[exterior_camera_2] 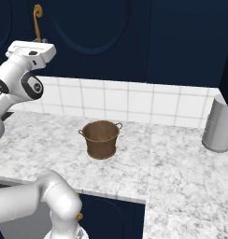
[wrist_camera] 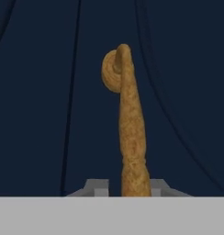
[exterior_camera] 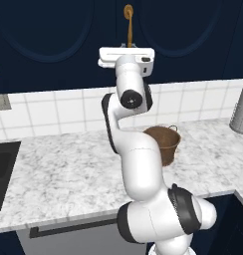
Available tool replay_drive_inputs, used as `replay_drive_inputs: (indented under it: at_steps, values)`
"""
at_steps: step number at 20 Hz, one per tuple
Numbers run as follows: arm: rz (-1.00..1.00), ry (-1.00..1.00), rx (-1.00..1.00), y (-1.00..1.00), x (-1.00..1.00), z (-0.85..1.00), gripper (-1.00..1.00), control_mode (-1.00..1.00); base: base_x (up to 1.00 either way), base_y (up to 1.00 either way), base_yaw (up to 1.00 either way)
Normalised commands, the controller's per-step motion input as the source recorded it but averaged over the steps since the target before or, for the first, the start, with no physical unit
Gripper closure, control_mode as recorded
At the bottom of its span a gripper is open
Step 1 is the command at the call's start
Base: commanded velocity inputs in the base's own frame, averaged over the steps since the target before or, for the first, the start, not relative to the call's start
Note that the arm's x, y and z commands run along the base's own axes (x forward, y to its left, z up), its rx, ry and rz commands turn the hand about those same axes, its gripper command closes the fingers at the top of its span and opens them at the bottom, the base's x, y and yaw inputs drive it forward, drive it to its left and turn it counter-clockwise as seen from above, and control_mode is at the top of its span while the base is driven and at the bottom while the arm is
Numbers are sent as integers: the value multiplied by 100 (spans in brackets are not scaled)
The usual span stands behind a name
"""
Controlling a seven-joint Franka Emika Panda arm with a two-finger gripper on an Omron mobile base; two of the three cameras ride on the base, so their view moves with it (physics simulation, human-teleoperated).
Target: Open the cabinet, pick up the bread from the cabinet and place it in the basket. Then move the basket to the dining counter.
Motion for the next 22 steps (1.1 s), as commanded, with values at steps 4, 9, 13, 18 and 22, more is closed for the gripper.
replay_drive_inputs:
  at_steps: [4,9,13,18,22]
  values:
    - [0,0,0,-2,0,0,100,-100,0,0,0]
    - [0,0,0,-9,-32,6,100,-100,0,0,0]
    - [-4,0,0,-25,-97,10,100,-100,0,0,0]
    - [-14,10,0,-39,-100,9,100,-100,0,0,0]
    - [-17,12,0,-49,-100,12,100,-100,0,0,0]
